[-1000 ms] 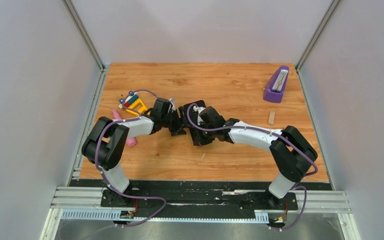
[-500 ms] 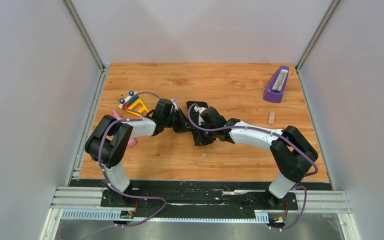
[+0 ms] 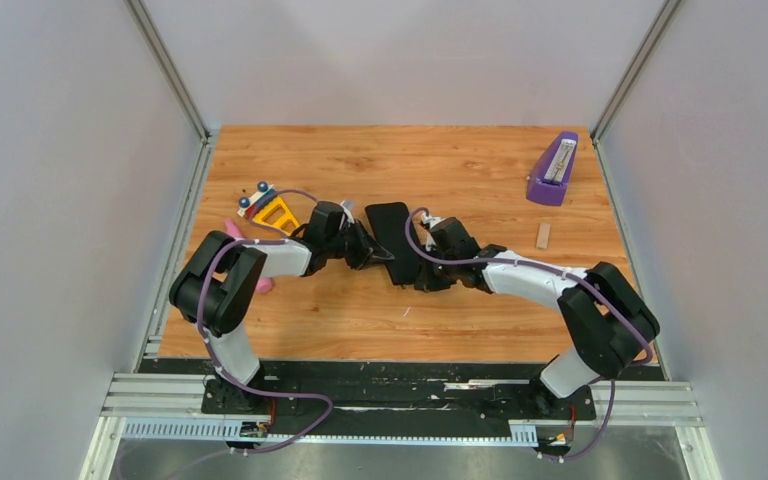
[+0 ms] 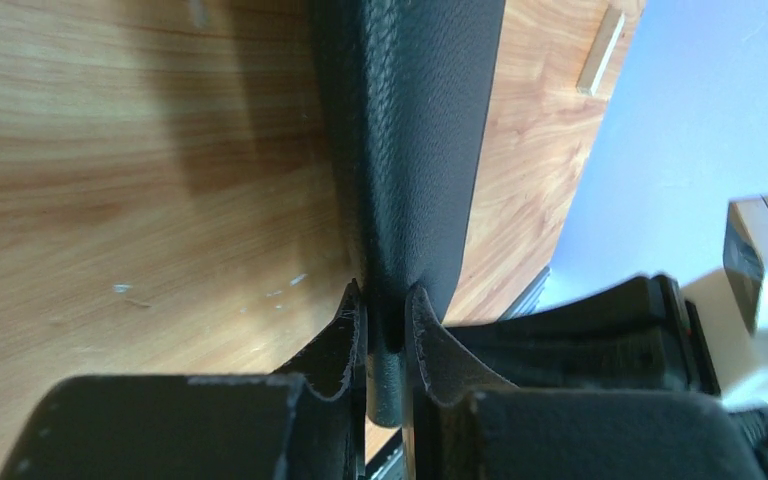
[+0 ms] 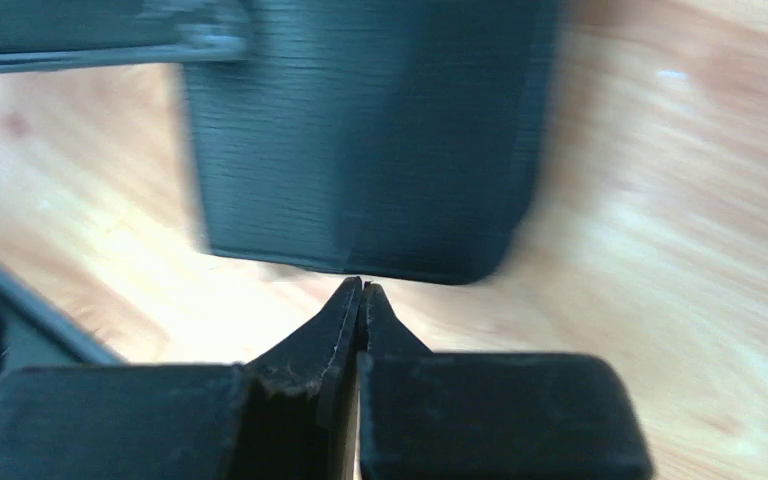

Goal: Sort the hair-cutting tools

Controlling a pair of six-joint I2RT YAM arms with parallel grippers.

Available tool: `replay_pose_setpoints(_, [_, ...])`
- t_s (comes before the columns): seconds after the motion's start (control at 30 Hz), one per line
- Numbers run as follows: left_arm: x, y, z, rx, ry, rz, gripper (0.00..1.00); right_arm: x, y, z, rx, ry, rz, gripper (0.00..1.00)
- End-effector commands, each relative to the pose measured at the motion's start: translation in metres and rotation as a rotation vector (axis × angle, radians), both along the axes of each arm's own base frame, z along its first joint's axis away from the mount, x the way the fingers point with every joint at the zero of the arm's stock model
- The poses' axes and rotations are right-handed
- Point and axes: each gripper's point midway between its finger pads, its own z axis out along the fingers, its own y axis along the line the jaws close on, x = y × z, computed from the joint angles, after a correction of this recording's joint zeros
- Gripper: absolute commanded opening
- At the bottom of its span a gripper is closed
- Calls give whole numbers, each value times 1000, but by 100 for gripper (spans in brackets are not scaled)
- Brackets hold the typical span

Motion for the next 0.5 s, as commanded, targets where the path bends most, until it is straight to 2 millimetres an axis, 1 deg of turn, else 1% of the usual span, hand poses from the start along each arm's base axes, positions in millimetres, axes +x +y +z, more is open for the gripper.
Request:
replay_pose_setpoints(0.0, [12, 29, -6, 67, -36, 74, 4, 14, -55, -18, -121, 36, -174, 0])
replay_pose_setpoints(0.07, [11, 31, -7, 71, -33, 76, 4, 16, -56, -17, -123, 28, -172, 0])
replay_pose_setpoints(0.1, [10, 31, -8, 72, -31, 77, 4, 16, -54, -15, -114, 24, -155, 0])
replay_pose_setpoints(0.17, [10, 31, -9, 73, -30, 78, 4, 13, -47, -10, -73, 17, -117, 0])
replay_pose_setpoints(0.27, [12, 30, -7, 61, -32, 83, 5, 6, -30, 2, 24, 6, -35, 1])
replay_pose_setpoints(0.3, [12, 29, -6, 54, -29, 86, 6, 5, -23, 8, 59, -5, -12, 4])
replay_pose_setpoints(0.4, [14, 28, -3, 40, -30, 98, 8, 2, -4, 28, 159, -38, 42, 23])
replay_pose_setpoints(0.43, [14, 27, -2, 35, -28, 107, 8, 2, 3, 35, 188, -51, 59, 29])
replay_pose_setpoints(0.47, [14, 26, -1, 30, -31, 110, 9, 1, 10, 41, 212, -69, 75, 32])
